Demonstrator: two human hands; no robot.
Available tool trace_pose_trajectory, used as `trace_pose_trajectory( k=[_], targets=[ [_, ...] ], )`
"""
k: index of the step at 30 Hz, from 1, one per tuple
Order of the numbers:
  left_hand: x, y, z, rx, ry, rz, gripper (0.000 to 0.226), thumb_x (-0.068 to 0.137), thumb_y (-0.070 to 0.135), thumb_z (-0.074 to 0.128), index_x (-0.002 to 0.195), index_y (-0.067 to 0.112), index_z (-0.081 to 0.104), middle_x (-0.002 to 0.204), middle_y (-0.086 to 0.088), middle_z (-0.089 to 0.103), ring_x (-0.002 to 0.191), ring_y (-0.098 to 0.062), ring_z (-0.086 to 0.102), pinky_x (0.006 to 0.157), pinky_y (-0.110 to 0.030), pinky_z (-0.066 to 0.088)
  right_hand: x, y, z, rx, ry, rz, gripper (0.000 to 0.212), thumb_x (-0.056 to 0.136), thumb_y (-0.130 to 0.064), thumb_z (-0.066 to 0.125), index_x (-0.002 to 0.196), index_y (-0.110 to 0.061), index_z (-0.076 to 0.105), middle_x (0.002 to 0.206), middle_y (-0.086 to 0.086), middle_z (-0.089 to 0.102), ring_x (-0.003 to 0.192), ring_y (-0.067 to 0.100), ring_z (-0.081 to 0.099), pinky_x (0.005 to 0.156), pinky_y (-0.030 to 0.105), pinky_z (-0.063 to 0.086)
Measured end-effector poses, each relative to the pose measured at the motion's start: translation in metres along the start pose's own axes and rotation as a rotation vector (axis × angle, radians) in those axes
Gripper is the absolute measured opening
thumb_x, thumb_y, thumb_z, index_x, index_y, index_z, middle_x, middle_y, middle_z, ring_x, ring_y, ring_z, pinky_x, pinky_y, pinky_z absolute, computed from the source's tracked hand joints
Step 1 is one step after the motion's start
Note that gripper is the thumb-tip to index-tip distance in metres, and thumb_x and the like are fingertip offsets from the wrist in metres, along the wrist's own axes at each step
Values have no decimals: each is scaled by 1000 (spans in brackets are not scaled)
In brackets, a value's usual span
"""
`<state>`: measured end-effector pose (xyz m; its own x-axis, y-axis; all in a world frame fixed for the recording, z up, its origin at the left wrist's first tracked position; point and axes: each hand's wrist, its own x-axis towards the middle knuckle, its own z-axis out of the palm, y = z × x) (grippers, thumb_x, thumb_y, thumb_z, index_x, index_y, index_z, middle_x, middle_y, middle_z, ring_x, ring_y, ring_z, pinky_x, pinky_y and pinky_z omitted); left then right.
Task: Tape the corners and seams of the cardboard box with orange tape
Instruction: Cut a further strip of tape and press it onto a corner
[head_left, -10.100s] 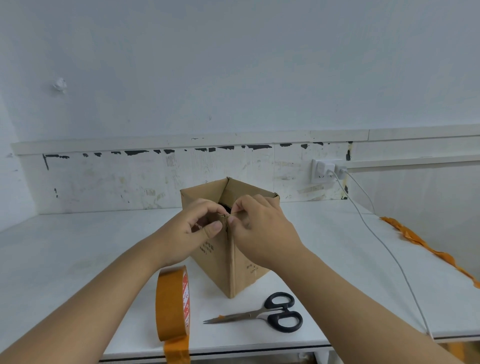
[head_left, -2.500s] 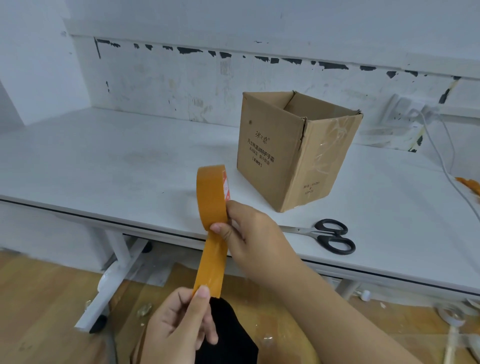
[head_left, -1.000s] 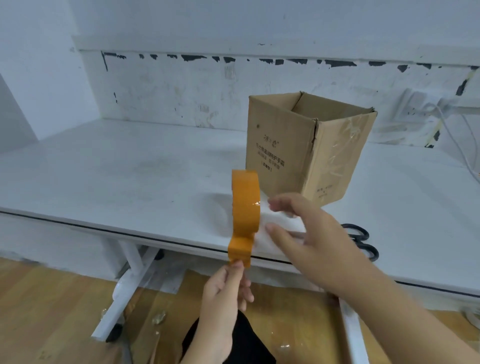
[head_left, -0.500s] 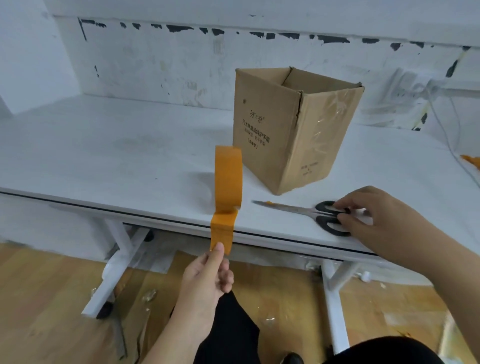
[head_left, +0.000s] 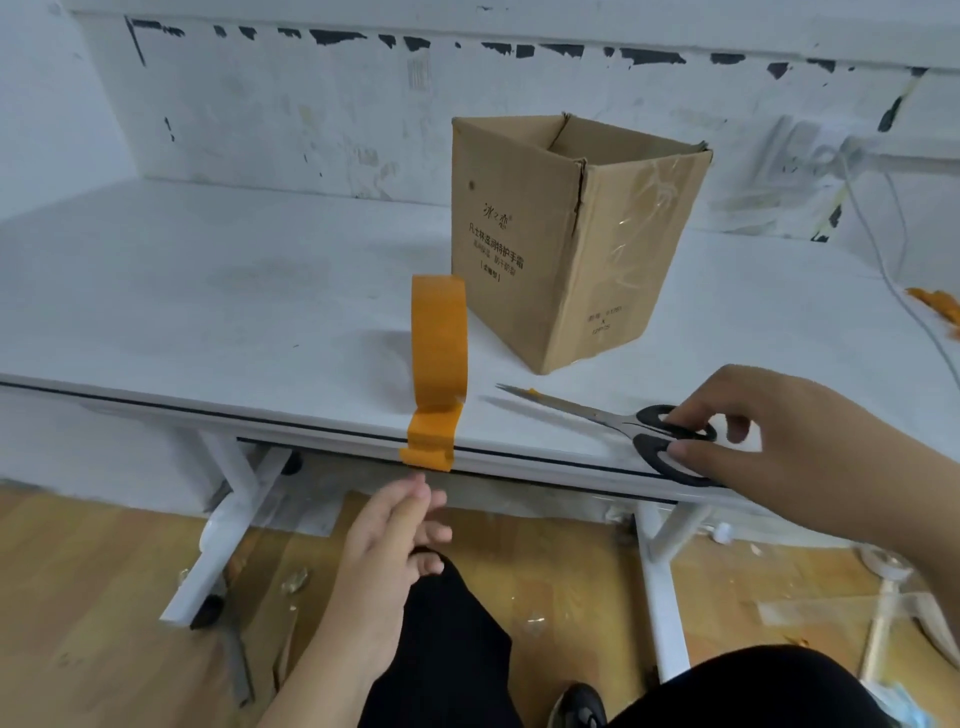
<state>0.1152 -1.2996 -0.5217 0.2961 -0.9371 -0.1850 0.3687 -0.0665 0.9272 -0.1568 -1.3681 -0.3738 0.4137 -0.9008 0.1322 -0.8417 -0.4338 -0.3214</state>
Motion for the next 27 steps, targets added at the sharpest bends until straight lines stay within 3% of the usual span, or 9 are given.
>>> trace_pose_trajectory(
  k=[3,7,12,15,22,27],
  targets=[
    [1,13,4,-16,-30,33,52,69,58,61,109,27,65,108,-1,71,78,-14,65,57,-28,48,-16,-5,-3,36,-65,-8,15,73,-55,54,86,-53,62,82,-30,60,71,-9,55,52,17,34],
    [6,29,17,-67,-27,9,66,61,74,66,102,22,66,91,-4,65,62,-10,58,48,-24,43,-28,-14,5,106,-191,-17,19,73,-54,54,92,-55,58,74,-22,65,60,-2,56,52,17,42],
    [9,27,20,-55,21,77,36,66,62,70,78,28,68,65,5,57,54,-9,55,48,-25,42,-32,-20,19,158,-239,-2,15,76,-52,55,91,-55,55,77,-24,64,61,1,56,61,15,45],
    [8,20,15,14,30,126,27,70,54,69,76,27,69,58,4,58,54,-10,55,49,-25,43,-32,-21,27,151,-270,31,13,78,-51,56,91,-52,56,80,-27,62,69,-2,58,64,15,46],
    [4,10,6,-63,-52,116,25,68,41,71,85,23,74,78,-2,69,57,-12,60,49,-22,48,-27,-25,35,175,-287,94,9,80,-49,54,88,-51,55,86,-33,60,75,-5,57,64,21,45],
    [0,7,4,-116,-75,105,12,81,20,62,83,20,74,80,-5,70,57,-13,60,48,-23,47,-25,-29,36,154,-328,120,5,83,-49,56,85,-44,56,85,-42,56,73,-12,55,56,13,41]
  ],
)
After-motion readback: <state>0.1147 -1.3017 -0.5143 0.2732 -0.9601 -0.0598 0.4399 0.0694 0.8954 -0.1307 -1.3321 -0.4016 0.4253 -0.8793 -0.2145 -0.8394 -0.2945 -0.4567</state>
